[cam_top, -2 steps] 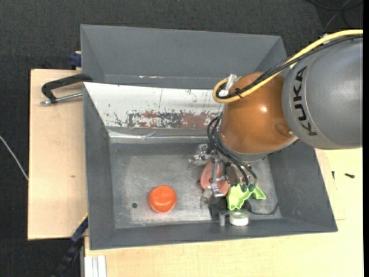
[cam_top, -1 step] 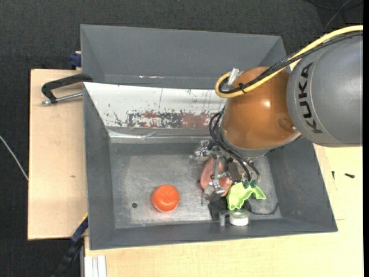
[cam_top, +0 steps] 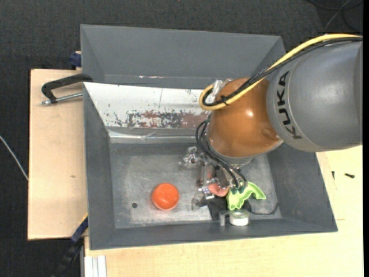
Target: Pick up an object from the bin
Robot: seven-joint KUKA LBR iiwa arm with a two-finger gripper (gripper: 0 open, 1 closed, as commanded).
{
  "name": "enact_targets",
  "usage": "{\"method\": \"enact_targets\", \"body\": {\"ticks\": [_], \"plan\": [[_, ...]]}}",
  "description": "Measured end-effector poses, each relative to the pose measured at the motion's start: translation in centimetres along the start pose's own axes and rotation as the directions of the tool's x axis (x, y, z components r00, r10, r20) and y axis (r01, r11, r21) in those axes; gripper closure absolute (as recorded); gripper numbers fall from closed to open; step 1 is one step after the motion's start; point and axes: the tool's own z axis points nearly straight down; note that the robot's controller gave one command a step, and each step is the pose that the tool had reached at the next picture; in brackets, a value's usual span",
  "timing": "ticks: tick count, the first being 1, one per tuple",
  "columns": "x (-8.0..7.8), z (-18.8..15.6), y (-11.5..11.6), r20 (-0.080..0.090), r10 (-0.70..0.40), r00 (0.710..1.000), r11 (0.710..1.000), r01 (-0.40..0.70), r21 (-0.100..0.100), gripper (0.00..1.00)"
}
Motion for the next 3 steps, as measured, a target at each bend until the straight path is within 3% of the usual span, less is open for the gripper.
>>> {"method": "enact_targets", "body": {"ticks": [1, 2, 3], "plan": [[-0.5, 0.5, 2.2, -0.002, -0.227, 0.974, 0.974, 0.227, -0.003, 0.00], [-1.1, 3.8, 3.4, 0.001, -0.076, 0.997, 0.997, 0.076, -0.001, 0.00], [-0.5, 6.2, 4.0, -0.010, -0.006, 1.000, 1.000, 0.006, -0.002, 0.00]]}}
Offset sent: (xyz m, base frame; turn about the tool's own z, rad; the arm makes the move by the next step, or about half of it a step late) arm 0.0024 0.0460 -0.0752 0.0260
